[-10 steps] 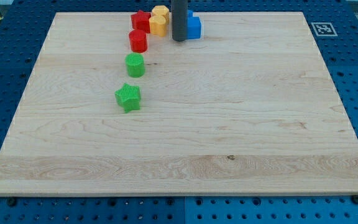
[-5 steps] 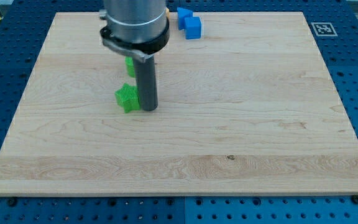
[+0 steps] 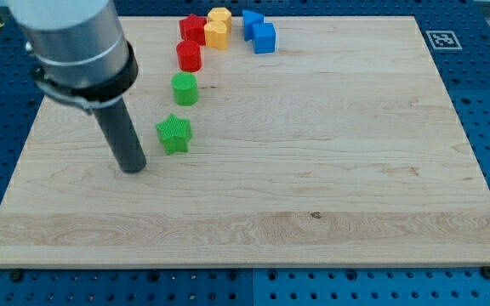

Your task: Push the green circle into the red circle

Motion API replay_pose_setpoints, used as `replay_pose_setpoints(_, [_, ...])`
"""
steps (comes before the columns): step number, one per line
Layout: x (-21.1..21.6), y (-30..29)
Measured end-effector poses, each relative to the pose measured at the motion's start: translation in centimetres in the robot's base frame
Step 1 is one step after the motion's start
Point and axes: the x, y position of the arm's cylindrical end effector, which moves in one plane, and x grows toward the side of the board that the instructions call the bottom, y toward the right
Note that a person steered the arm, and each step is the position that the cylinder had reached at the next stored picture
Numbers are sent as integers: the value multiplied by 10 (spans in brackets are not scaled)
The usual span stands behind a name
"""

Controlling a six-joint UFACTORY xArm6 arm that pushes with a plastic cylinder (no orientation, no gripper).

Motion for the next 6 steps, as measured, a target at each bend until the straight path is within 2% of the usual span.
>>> replay_pose_setpoints(1, [-38,8])
replay_pose_setpoints(4, [-114,63])
replay_pose_setpoints(5, [-126,45])
replay_pose_setpoints(6, [-117,9])
